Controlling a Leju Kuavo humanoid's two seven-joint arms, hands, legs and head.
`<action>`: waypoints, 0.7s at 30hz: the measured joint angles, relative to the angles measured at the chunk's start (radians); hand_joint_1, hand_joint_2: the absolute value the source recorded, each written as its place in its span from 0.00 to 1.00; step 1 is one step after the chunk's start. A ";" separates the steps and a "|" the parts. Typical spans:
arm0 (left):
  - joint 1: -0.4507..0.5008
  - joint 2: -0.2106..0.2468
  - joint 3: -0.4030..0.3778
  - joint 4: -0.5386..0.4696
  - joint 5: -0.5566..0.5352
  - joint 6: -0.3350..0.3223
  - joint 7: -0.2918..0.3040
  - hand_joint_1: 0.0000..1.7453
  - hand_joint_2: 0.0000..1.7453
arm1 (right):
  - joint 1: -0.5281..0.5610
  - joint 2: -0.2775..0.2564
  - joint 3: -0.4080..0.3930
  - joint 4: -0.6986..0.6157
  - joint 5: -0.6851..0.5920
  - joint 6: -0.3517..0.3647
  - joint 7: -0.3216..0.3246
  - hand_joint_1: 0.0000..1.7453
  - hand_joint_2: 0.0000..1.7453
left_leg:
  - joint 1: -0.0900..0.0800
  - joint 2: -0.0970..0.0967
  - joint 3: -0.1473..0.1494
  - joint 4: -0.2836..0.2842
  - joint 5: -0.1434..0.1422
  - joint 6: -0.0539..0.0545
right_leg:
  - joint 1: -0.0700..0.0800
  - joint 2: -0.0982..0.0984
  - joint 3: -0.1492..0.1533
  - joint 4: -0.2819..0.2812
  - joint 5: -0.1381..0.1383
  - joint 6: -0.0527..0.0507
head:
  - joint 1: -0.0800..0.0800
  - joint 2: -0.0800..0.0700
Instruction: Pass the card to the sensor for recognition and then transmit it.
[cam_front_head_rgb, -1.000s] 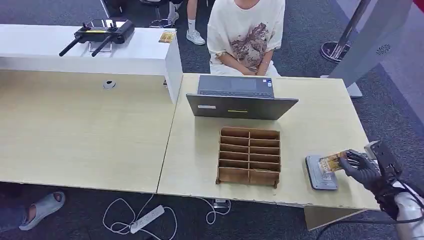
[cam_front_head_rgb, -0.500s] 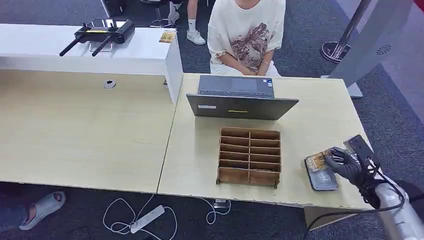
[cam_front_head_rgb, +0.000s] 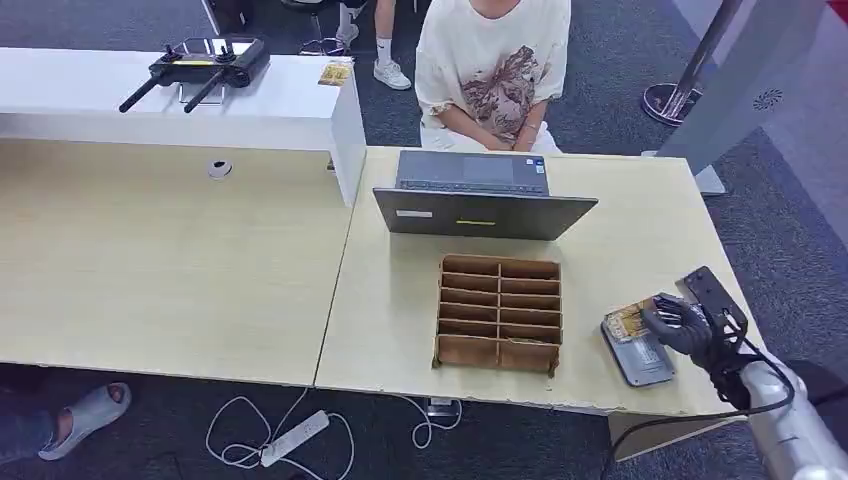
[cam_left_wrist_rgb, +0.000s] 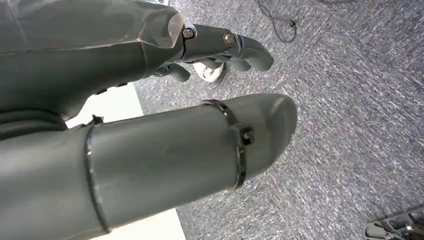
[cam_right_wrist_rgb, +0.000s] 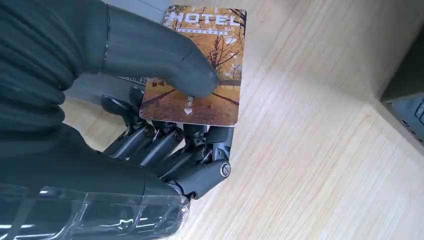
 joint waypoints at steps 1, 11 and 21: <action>0.000 0.000 0.000 0.000 0.000 0.001 0.000 0.00 0.00 | 0.000 0.000 0.000 0.001 0.000 0.000 0.000 1.00 1.00 | 0.000 0.000 0.000 0.000 0.000 0.000 | 0.000 0.000 0.000 0.000 0.000 0.000 | 0.000 0.000; 0.001 0.000 0.000 0.000 -0.013 0.004 0.000 0.00 0.00 | -0.001 0.001 0.000 0.006 -0.006 0.000 -0.002 1.00 1.00 | 0.000 0.000 0.000 0.000 0.000 0.000 | 0.000 0.000 0.000 0.000 0.000 0.000 | 0.000 0.000; 0.001 0.000 0.000 0.000 -0.023 0.006 0.000 0.00 0.00 | 0.018 -0.010 -0.003 0.002 -0.026 0.002 -0.001 1.00 1.00 | 0.000 0.000 0.000 0.000 0.000 0.000 | 0.000 0.000 0.000 0.000 0.000 0.000 | 0.000 0.000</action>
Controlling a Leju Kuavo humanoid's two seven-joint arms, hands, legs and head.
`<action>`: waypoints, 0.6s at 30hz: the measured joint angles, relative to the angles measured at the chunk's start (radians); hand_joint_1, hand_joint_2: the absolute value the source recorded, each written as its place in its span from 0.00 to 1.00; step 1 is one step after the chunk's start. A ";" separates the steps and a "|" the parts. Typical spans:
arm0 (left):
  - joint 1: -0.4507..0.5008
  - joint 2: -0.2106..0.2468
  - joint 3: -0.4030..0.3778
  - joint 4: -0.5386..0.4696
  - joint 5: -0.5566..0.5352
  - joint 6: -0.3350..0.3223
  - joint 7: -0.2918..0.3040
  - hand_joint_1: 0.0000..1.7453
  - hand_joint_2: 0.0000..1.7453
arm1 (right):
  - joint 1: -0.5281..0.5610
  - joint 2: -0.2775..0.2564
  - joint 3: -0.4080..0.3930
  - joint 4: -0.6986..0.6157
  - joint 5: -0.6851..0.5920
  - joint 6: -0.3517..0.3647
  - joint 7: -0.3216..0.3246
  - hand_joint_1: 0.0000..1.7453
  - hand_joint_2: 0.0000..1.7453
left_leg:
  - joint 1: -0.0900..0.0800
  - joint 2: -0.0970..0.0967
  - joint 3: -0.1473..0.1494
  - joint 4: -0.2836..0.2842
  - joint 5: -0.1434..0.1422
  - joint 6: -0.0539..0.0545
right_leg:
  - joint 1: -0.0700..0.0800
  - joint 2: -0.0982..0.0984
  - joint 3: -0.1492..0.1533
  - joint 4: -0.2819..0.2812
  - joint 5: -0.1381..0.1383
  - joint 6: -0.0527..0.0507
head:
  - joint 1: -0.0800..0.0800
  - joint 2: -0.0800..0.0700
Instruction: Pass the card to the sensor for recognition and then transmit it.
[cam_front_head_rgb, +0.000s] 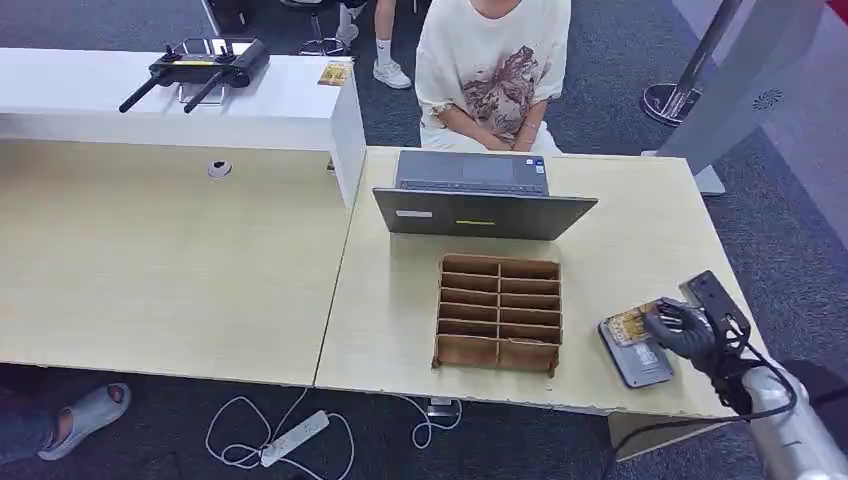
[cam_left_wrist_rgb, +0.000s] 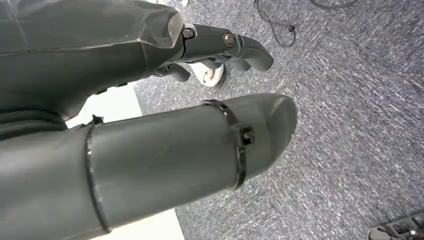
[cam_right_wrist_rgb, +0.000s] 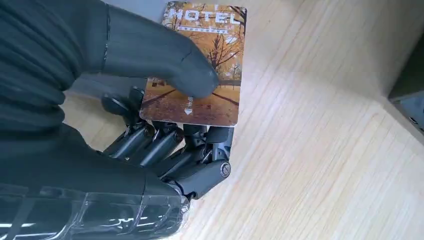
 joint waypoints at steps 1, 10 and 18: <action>0.000 0.000 0.000 0.000 0.000 0.000 0.000 0.00 0.00 | 0.002 -0.004 0.000 0.000 -0.001 0.000 0.000 1.00 1.00 | 0.000 0.000 0.000 0.000 0.000 0.000 | 0.000 0.000 0.000 0.000 0.000 0.000 | 0.000 0.000; 0.003 0.000 0.000 0.000 0.002 0.008 0.000 0.00 0.00 | 0.046 -0.015 -0.022 -0.025 -0.016 -0.004 0.010 1.00 1.00 | 0.000 0.000 0.000 0.000 0.000 0.000 | 0.000 0.000 0.000 0.000 0.000 0.000 | 0.000 0.000; 0.004 0.000 0.000 0.000 -0.002 0.012 0.000 0.00 0.00 | 0.069 -0.022 -0.034 -0.044 -0.014 -0.016 0.012 1.00 1.00 | 0.000 0.000 0.000 0.000 0.000 0.000 | 0.000 0.000 0.000 0.000 0.000 0.000 | 0.000 0.000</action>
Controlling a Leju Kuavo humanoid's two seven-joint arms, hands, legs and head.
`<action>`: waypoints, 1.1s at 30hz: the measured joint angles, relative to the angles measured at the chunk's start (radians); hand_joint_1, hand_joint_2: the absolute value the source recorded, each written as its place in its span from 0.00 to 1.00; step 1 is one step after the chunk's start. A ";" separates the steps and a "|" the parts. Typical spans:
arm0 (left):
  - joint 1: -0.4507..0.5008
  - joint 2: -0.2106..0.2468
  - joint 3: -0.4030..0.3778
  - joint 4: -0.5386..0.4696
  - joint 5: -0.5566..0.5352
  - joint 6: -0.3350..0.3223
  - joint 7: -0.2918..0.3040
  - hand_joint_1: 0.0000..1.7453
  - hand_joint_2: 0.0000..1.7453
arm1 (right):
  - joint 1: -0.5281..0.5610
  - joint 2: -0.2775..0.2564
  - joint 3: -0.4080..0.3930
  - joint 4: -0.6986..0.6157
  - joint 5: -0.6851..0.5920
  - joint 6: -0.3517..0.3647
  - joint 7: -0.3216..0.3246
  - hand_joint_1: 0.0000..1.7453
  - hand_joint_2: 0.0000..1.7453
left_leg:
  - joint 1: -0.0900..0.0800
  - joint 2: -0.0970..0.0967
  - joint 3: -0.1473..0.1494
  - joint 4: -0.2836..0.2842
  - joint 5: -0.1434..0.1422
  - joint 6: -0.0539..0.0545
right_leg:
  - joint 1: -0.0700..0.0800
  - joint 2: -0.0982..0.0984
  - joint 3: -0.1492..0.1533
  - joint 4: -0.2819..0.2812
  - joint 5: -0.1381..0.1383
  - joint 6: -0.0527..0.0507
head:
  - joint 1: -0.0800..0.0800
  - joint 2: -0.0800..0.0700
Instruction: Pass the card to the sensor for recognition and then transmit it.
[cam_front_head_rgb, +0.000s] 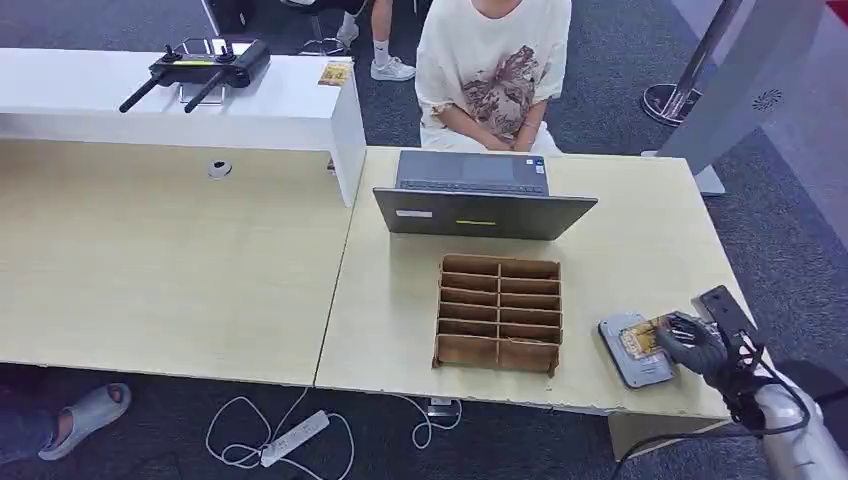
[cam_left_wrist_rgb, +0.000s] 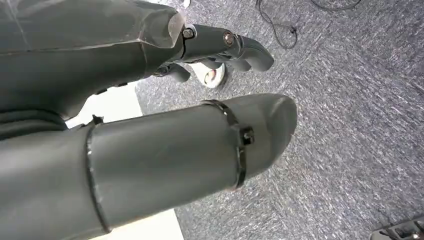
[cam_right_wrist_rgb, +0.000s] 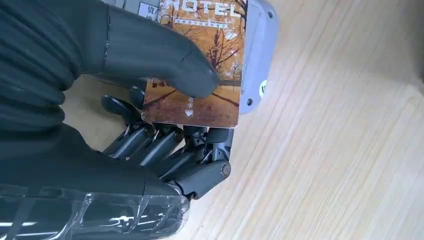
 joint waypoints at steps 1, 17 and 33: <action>0.000 0.000 0.000 0.000 -0.004 0.000 0.000 0.00 0.00 | 0.005 0.000 -0.001 -0.004 0.002 -0.005 0.001 1.00 1.00 | 0.000 0.000 0.000 0.000 0.000 0.000 | 0.000 0.000 0.000 0.000 0.000 0.000 | 0.000 0.000; 0.000 -0.002 0.000 0.000 -0.027 0.000 0.005 0.00 0.00 | 0.034 -0.006 -0.011 -0.041 0.037 -0.028 0.024 1.00 1.00 | 0.000 0.000 0.000 0.000 0.000 0.000 | 0.000 0.000 0.000 0.000 0.000 0.000 | 0.000 0.000; 0.000 -0.003 0.000 0.000 -0.030 0.000 0.005 0.00 0.00 | 0.045 -0.013 -0.015 -0.047 0.037 -0.031 0.021 1.00 1.00 | 0.000 0.001 0.001 0.000 0.000 0.000 | 0.000 0.000 0.001 0.000 0.000 0.000 | 0.000 0.000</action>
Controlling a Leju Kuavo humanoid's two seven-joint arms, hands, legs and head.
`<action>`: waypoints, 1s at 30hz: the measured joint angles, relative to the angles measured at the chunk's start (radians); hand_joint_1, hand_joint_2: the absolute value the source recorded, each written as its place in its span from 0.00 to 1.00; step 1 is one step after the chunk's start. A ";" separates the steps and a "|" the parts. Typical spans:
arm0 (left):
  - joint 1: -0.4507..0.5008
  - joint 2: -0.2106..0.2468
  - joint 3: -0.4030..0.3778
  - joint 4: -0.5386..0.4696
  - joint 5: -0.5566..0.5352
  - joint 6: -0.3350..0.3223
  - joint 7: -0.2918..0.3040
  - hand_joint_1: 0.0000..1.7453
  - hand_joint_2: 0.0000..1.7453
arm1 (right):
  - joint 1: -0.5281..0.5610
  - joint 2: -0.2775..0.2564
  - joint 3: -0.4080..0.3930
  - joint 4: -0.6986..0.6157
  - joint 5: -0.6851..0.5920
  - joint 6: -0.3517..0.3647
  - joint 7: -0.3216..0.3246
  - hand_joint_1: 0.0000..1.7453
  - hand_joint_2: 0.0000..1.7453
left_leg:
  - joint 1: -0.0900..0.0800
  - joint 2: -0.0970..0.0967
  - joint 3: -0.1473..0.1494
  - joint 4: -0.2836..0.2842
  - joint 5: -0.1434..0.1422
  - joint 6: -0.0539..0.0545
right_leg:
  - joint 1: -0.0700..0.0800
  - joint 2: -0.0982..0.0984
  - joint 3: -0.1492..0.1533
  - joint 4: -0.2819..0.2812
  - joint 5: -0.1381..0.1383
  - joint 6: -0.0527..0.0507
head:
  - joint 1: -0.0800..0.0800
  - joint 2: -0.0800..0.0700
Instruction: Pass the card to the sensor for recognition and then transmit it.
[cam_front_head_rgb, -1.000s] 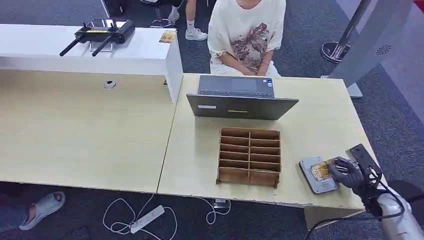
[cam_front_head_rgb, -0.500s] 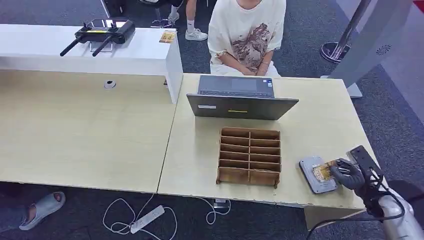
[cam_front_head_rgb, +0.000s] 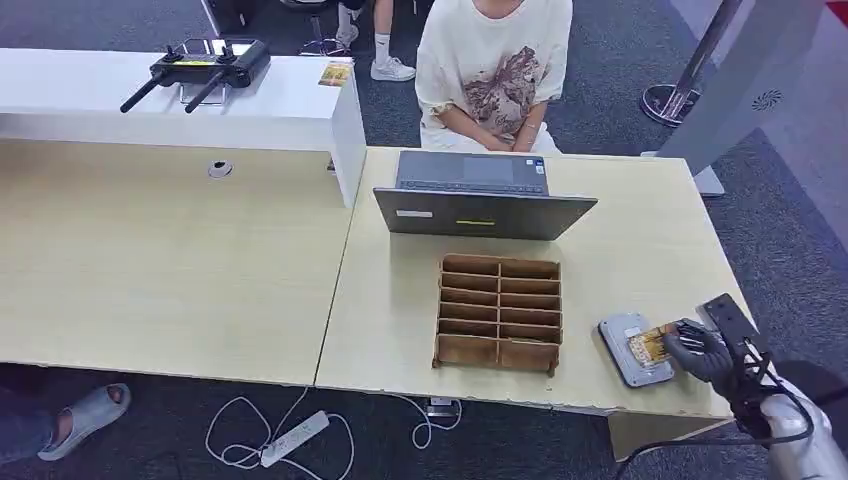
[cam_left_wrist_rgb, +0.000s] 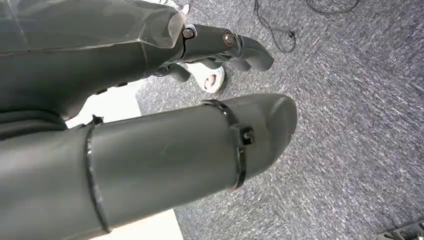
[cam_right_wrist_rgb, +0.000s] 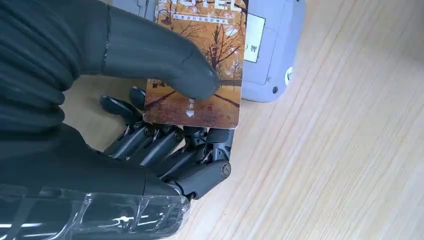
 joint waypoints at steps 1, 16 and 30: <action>0.000 0.000 0.000 0.000 -0.001 0.000 0.000 0.00 0.00 | 0.000 0.000 0.000 0.000 0.000 0.000 0.000 1.00 1.00 | 0.000 0.000 0.000 0.000 0.000 0.000 | 0.000 0.000 0.000 0.000 0.000 0.000 | 0.000 0.000; -0.001 -0.004 0.000 0.000 -0.015 -0.001 0.000 0.00 0.00 | 0.021 0.010 -0.063 -0.059 -0.094 0.063 -0.096 1.00 1.00 | 0.000 0.000 0.000 0.000 0.000 0.000 | 0.000 0.000 0.000 0.000 0.000 0.000 | 0.000 0.000; -0.003 -0.004 0.000 0.000 -0.034 -0.004 -0.002 0.00 0.00 | -0.061 0.013 -0.126 -0.127 -0.150 0.101 -0.126 1.00 1.00 | 0.000 0.000 0.000 0.000 0.000 0.000 | 0.000 0.000 0.000 0.000 0.000 0.000 | 0.000 0.000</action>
